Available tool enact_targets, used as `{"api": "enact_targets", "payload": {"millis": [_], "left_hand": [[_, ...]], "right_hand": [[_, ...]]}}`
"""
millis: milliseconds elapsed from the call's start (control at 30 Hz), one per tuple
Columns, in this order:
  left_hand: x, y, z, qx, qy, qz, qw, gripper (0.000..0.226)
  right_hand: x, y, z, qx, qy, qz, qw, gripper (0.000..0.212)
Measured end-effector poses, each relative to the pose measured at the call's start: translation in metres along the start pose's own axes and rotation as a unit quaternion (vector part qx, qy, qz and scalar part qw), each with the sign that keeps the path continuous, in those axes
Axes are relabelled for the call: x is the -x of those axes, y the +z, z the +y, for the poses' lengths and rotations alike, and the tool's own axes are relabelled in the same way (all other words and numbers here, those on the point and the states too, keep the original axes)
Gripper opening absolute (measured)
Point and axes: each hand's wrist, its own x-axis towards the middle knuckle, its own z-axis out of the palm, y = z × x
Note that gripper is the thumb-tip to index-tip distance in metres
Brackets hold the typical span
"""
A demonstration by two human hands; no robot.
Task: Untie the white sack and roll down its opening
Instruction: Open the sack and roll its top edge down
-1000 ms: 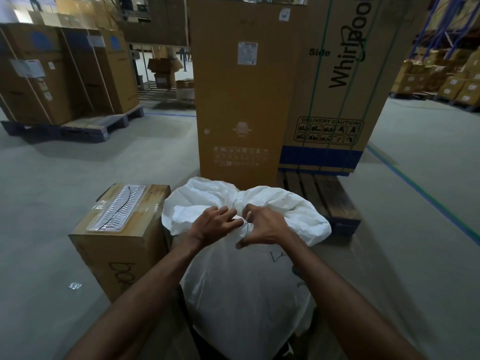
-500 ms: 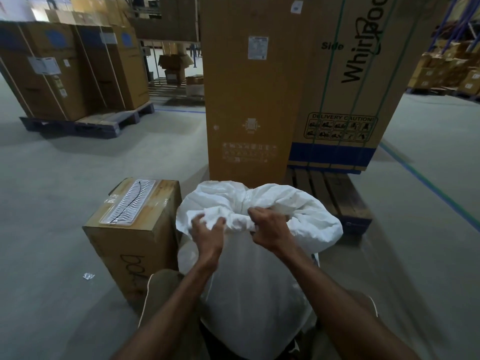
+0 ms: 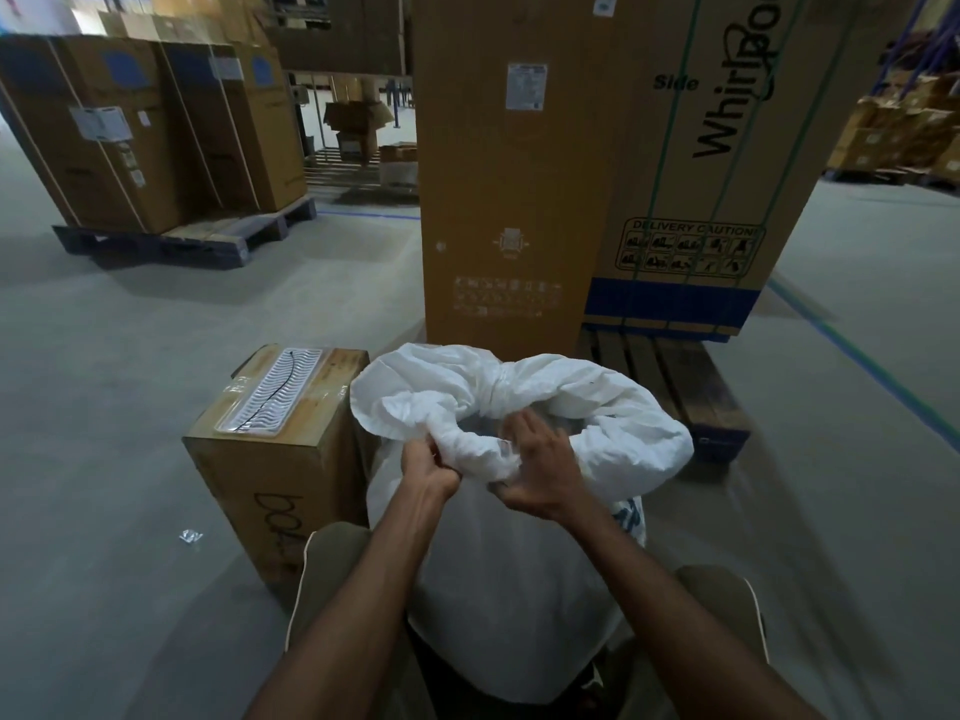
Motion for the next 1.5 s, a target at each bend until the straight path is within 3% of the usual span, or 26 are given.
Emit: {"api": "enact_targets", "payload": {"millis": [100, 200, 267, 333, 400, 500, 600, 667, 733, 800, 867, 1000, 1067, 1133, 1167, 1233, 1300, 1367, 1433, 1500], "left_hand": [[0.008, -0.007, -0.004, 0.025, 0.001, 0.026, 0.999, 0.035], [0.002, -0.015, 0.001, 0.026, -0.014, 0.031, 0.999, 0.049], [-0.002, -0.019, 0.009, 0.025, 0.006, 0.017, 1.0, 0.051], [-0.007, -0.02, 0.012, 0.02, 0.031, 0.006, 0.999, 0.051], [-0.008, -0.017, 0.017, -0.003, 0.042, -0.036, 0.998, 0.059], [-0.011, -0.005, 0.021, -0.112, 0.038, -0.033, 0.992, 0.071], [-0.004, 0.002, 0.026, -0.201, 0.083, 0.039, 0.975, 0.055], [-0.005, 0.002, 0.029, -0.113, 0.075, 0.023, 0.991, 0.043], [-0.008, -0.007, 0.032, -0.026, 0.055, -0.005, 0.998, 0.042], [-0.012, -0.016, 0.035, 0.016, 0.037, 0.0, 0.999, 0.047], [-0.016, -0.028, 0.035, 0.015, 0.032, -0.004, 0.999, 0.043], [-0.011, -0.041, 0.038, -0.039, 0.04, -0.085, 0.995, 0.042], [-0.012, -0.039, 0.041, -0.15, 0.073, -0.094, 0.981, 0.055], [-0.011, -0.038, 0.042, -0.297, 0.113, -0.012, 0.948, 0.073], [-0.012, -0.042, 0.042, -0.374, 0.147, 0.032, 0.915, 0.078], [-0.016, -0.047, 0.04, -0.477, 0.215, 0.063, 0.85, 0.067], [-0.018, -0.045, 0.039, -0.502, 0.246, 0.071, 0.826, 0.047], [-0.016, -0.038, 0.044, -0.435, 0.192, 0.087, 0.876, 0.042], [-0.015, -0.035, 0.053, -0.279, 0.084, 0.023, 0.956, 0.046], [-0.016, -0.045, 0.06, -0.18, 0.026, -0.015, 0.983, 0.054]], "right_hand": [[-0.006, -0.01, 0.0, -0.061, 0.047, -0.184, 0.98, 0.095], [-0.009, -0.017, 0.001, 0.054, 0.019, -0.279, 0.959, 0.11], [-0.005, -0.018, 0.005, 0.123, -0.002, -0.247, 0.961, 0.098], [-0.001, -0.015, 0.011, 0.143, -0.033, -0.183, 0.972, 0.059], [0.002, -0.009, 0.015, 0.166, -0.051, -0.144, 0.974, 0.038], [0.015, 0.006, 0.017, 0.179, -0.056, -0.091, 0.978, 0.039], [0.025, 0.014, 0.013, 0.185, -0.068, -0.043, 0.979, 0.044], [0.019, 0.014, 0.008, 0.139, -0.04, -0.072, 0.987, 0.048], [0.008, 0.013, -0.001, 0.033, -0.005, -0.144, 0.989, 0.07], [-0.002, 0.011, -0.013, -0.144, 0.045, -0.234, 0.961, 0.086], [-0.009, 0.011, -0.026, -0.274, 0.08, -0.281, 0.916, 0.079], [-0.015, 0.029, -0.043, -0.27, 0.078, -0.121, 0.952, 0.037], [-0.016, 0.039, -0.048, -0.242, 0.066, -0.057, 0.966, 0.028], [-0.015, 0.046, -0.053, -0.17, 0.055, -0.021, 0.984, 0.027], [-0.013, 0.049, -0.055, -0.131, 0.045, -0.013, 0.99, 0.029], [-0.009, 0.055, -0.061, -0.053, -0.005, 0.0, 0.999, 0.03], [-0.005, 0.061, -0.065, 0.008, -0.056, 0.007, 0.998, 0.028], [-0.005, 0.064, -0.065, -0.003, -0.051, 0.006, 0.999, 0.028], [-0.008, 0.064, -0.065, -0.083, -0.003, -0.035, 0.996, 0.04], [-0.013, 0.064, -0.067, -0.177, 0.055, -0.11, 0.976, 0.065]]}}
